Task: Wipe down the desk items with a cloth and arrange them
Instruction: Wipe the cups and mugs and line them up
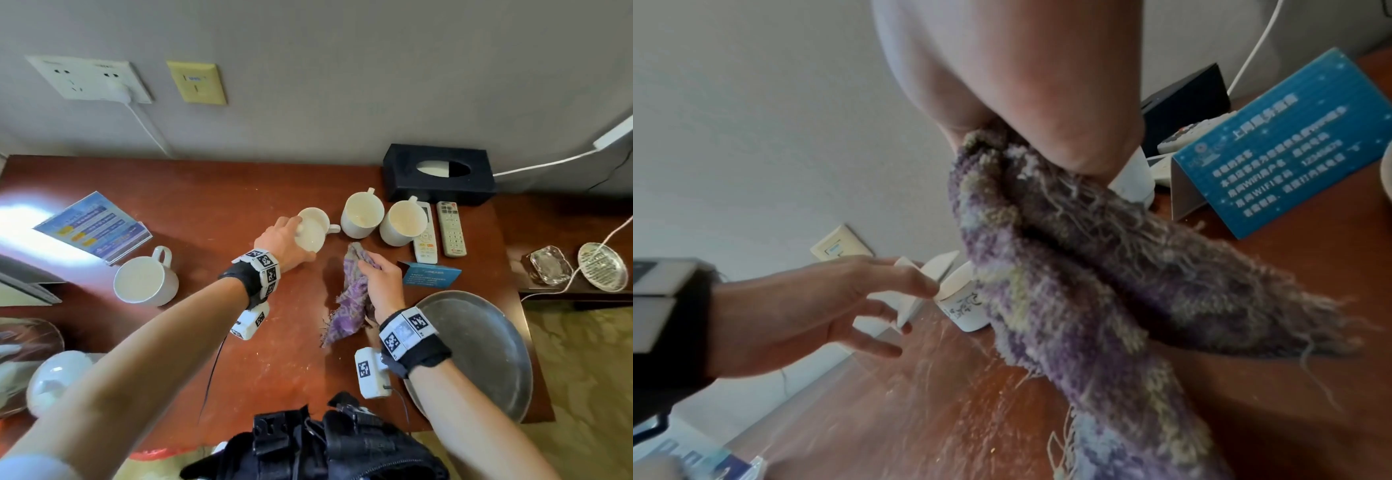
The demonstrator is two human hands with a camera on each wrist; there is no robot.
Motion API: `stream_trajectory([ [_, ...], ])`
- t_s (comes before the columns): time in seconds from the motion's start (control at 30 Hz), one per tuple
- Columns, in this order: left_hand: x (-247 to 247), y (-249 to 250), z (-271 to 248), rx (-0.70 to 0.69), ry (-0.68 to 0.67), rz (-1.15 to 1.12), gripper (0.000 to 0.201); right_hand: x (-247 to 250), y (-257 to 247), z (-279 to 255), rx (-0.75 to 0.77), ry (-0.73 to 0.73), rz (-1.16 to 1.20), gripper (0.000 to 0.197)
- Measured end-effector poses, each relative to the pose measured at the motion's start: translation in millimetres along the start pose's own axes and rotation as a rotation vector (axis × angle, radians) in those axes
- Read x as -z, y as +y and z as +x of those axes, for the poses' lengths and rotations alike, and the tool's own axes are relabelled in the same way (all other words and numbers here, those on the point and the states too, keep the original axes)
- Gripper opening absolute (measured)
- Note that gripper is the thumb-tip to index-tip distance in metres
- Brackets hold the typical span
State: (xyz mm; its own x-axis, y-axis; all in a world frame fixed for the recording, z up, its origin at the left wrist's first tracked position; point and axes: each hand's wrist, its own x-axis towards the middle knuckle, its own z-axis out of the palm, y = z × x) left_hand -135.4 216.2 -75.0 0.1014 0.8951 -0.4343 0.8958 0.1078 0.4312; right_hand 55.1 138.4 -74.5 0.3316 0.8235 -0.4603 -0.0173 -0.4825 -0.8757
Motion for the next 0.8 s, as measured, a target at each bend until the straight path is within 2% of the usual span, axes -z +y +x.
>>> stream_trajectory([
  [0.3, 7.0, 40.4, 30.8, -0.155, 0.061, 0.003, 0.091, 16.5, 5.1, 17.2, -0.036, 0.005, 0.007, 0.029],
  [0.63, 1.7, 87.8, 48.5, -0.282, 0.028, 0.116, 0.089, 38.1, 4.9, 28.4, -0.074, 0.05, 0.044, 0.024],
  [0.8, -5.5, 102.9, 55.6, -0.27, 0.001, 0.154, 0.089, 49.2, 2.6, 29.5, -0.07, 0.056, 0.063, 0.023],
])
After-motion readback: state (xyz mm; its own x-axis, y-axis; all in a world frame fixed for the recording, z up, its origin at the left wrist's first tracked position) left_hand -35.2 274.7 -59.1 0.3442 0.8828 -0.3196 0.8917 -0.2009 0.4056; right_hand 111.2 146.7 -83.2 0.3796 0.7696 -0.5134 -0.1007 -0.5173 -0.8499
